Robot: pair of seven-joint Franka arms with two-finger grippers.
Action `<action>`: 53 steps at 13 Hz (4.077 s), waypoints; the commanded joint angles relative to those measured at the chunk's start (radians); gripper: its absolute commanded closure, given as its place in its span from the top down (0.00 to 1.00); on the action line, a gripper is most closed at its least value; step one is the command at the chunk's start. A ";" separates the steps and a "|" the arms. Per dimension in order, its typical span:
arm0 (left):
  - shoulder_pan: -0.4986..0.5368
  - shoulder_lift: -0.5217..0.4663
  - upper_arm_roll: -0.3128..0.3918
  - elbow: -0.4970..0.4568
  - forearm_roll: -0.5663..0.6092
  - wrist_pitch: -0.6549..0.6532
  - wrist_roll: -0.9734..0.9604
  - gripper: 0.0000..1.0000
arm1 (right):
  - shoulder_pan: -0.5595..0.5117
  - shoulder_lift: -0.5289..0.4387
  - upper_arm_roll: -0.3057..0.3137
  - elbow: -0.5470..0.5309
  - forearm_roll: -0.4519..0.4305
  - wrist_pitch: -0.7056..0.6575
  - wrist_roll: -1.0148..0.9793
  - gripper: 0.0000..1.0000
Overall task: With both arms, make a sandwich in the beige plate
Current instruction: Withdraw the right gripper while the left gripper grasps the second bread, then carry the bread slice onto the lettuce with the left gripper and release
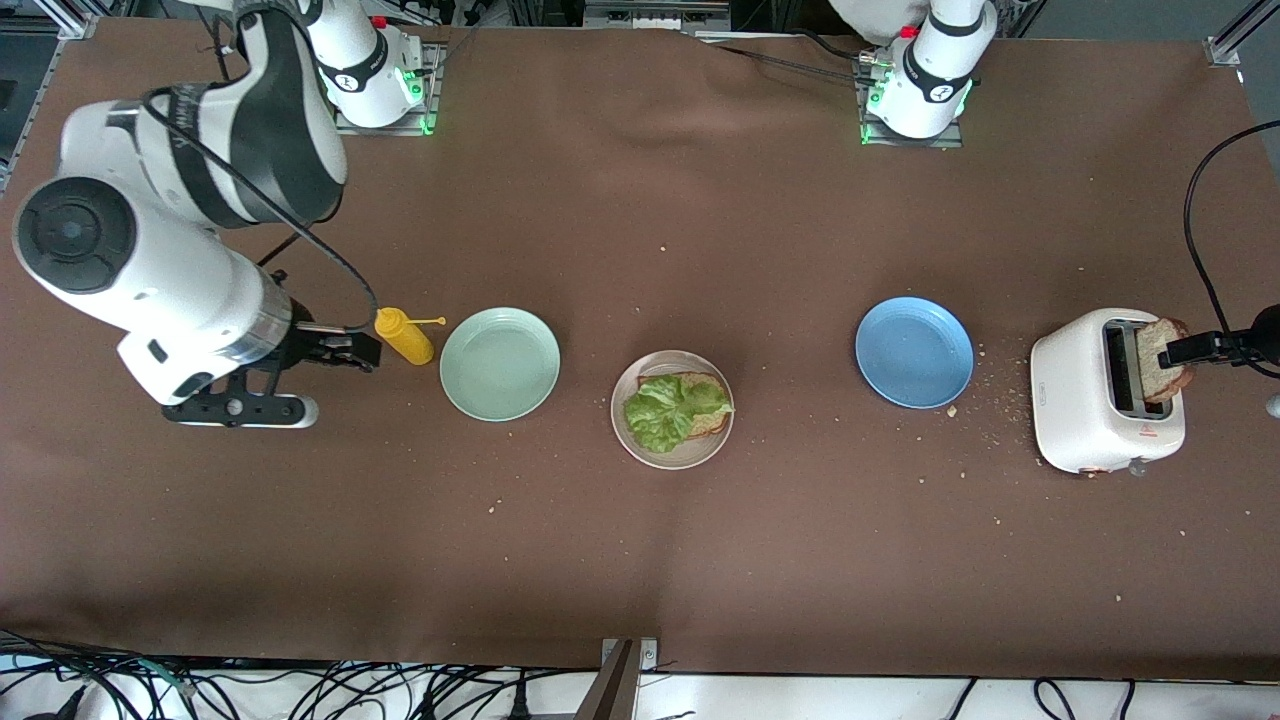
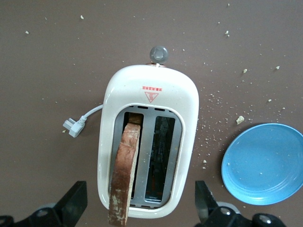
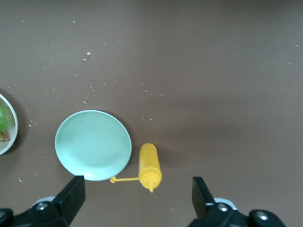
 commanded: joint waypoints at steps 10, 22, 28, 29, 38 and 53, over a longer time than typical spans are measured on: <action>0.059 -0.016 -0.012 -0.146 0.034 0.077 0.093 0.00 | -0.456 -0.365 0.376 -0.342 -0.065 0.042 -0.017 1.00; 0.050 -0.017 -0.018 0.160 0.011 -0.235 0.134 0.00 | -0.567 -0.441 0.493 -0.414 -0.162 0.085 -0.014 1.00; -0.008 0.022 -0.032 0.210 -0.296 -0.409 0.122 0.00 | -0.565 -0.449 0.497 -0.414 -0.156 0.087 -0.011 1.00; -0.054 0.042 -0.032 0.210 -0.328 -0.420 0.118 0.00 | -0.565 -0.447 0.497 -0.412 -0.147 0.090 -0.013 1.00; -0.320 0.271 -0.033 0.220 -0.756 -0.307 -0.020 0.00 | -0.565 -0.453 0.499 -0.414 -0.141 0.087 -0.011 1.00; -0.615 0.395 -0.038 0.219 -1.026 -0.040 -0.142 0.00 | -0.565 -0.449 0.496 -0.414 -0.141 0.093 -0.019 1.00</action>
